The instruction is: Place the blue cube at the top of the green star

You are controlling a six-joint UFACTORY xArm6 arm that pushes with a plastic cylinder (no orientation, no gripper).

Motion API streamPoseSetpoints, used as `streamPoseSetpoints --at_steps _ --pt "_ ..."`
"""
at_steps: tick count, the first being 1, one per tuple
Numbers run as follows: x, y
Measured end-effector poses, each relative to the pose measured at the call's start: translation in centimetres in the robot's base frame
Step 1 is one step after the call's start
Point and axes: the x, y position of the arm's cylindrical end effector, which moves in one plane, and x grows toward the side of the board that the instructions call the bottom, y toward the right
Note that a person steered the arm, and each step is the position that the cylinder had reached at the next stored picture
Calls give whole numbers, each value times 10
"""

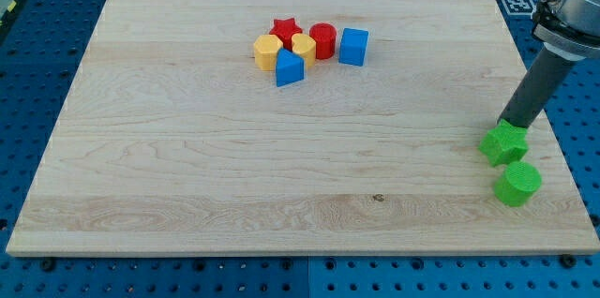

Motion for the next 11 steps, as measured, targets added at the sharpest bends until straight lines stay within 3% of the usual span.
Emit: streamPoseSetpoints --at_steps 3,4,6,7,9,11 --pt "5 0" --pt "-37 -13" --pt "-43 -93" --pt "-42 -96" --pt "-13 -160" --pt "-36 -160"
